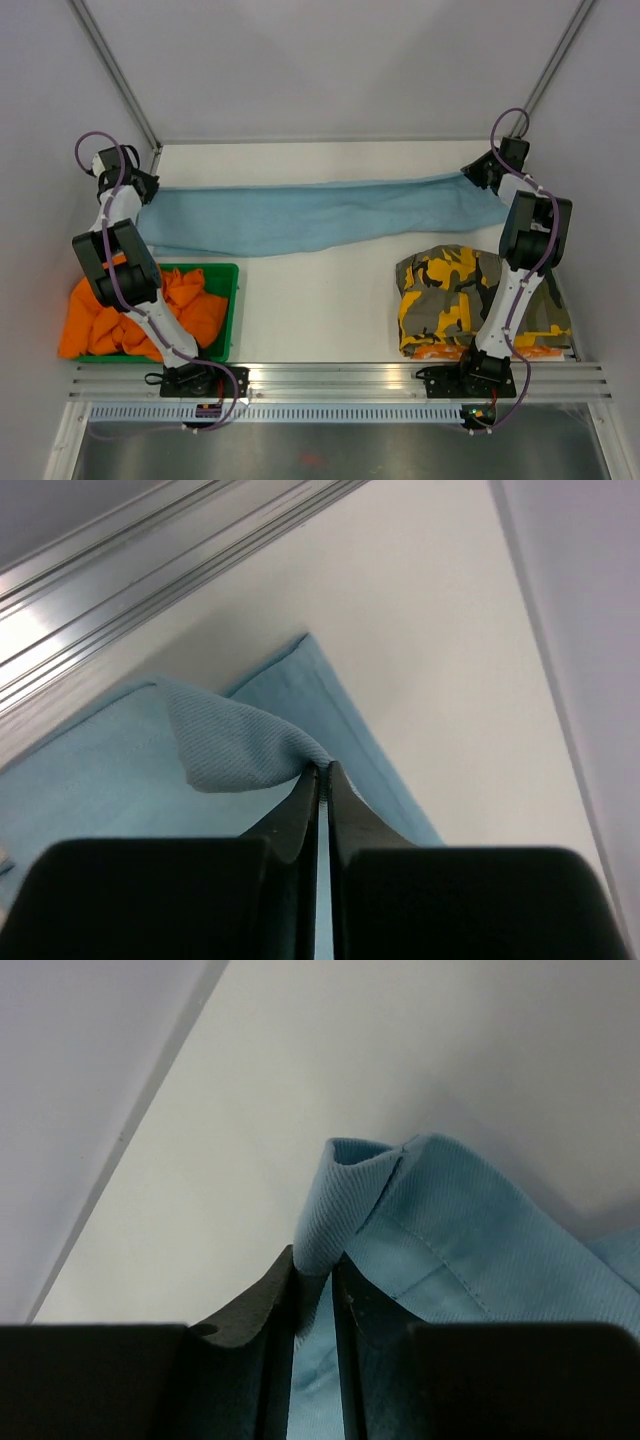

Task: Fold and stack the trousers
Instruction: Fold the trousers

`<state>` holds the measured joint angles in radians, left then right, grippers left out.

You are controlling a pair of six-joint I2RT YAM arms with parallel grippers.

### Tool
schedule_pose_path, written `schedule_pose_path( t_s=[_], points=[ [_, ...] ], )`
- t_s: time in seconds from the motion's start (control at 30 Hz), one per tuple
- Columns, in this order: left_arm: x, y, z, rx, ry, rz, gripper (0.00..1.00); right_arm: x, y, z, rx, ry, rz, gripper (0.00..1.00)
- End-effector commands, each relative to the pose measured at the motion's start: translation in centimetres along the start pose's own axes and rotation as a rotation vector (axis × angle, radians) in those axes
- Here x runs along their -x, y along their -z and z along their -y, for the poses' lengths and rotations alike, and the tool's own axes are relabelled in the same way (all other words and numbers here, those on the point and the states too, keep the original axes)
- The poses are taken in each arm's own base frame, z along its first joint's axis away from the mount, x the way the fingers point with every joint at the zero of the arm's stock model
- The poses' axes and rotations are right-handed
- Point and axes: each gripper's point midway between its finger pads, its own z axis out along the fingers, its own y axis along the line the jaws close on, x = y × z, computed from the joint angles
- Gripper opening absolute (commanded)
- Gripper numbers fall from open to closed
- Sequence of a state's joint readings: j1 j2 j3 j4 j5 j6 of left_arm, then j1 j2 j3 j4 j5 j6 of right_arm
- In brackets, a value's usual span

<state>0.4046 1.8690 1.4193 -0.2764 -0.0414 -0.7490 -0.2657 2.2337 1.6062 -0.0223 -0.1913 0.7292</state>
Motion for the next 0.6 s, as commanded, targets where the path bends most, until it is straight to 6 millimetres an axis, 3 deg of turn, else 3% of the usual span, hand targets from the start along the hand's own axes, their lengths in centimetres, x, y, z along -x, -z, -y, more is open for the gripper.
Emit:
schedule_pose_path(
  t_s=[0.0, 0.17, 0.2, 0.23, 0.3, 0.33, 0.43, 0.5, 0.57],
  points=[
    [2.4, -2.0, 2.5, -0.096, 0.015, 0.072, 0.02, 2.7, -0.7, -2.8, 0.109, 0.008, 0.067, 0.25],
    [1.0, -5.6, 6.0, -0.208, 0.003, 0.036, 0.02, 2.6, -2.4, -3.3, 0.154, 0.001, 0.049, 0.26],
    [0.7, -6.1, 6.3, -0.206, -0.011, 0.028, 0.02, 2.6, -2.4, -3.4, 0.156, 0.000, 0.051, 0.29],
    [1.1, -6.1, 7.2, -0.209, -0.020, 0.028, 0.02, 2.7, -2.5, -3.4, 0.156, 0.006, 0.053, 0.38],
    [0.1, -7.5, 6.9, -0.167, -0.033, 0.009, 0.05, 2.9, -2.3, -3.6, 0.157, 0.024, 0.055, 0.46],
    [0.6, -7.6, 7.2, -0.164, -0.031, 0.018, 0.10, 3.3, -2.1, -3.9, 0.167, 0.051, 0.060, 0.56],
    [1.2, -7.4, 7.4, -0.157, -0.028, 0.035, 0.21, 4.2, -1.7, -5.2, 0.205, 0.099, 0.068, 0.72],
    [2.0, -6.8, 7.9, -0.168, -0.038, 0.051, 0.29, 4.6, -1.4, -6.0, 0.234, 0.128, 0.058, 0.74],
    [2.7, -5.8, 9.0, -0.198, -0.046, 0.059, 0.42, 5.1, -0.5, -7.4, 0.275, 0.151, 0.039, 0.75]
  ],
)
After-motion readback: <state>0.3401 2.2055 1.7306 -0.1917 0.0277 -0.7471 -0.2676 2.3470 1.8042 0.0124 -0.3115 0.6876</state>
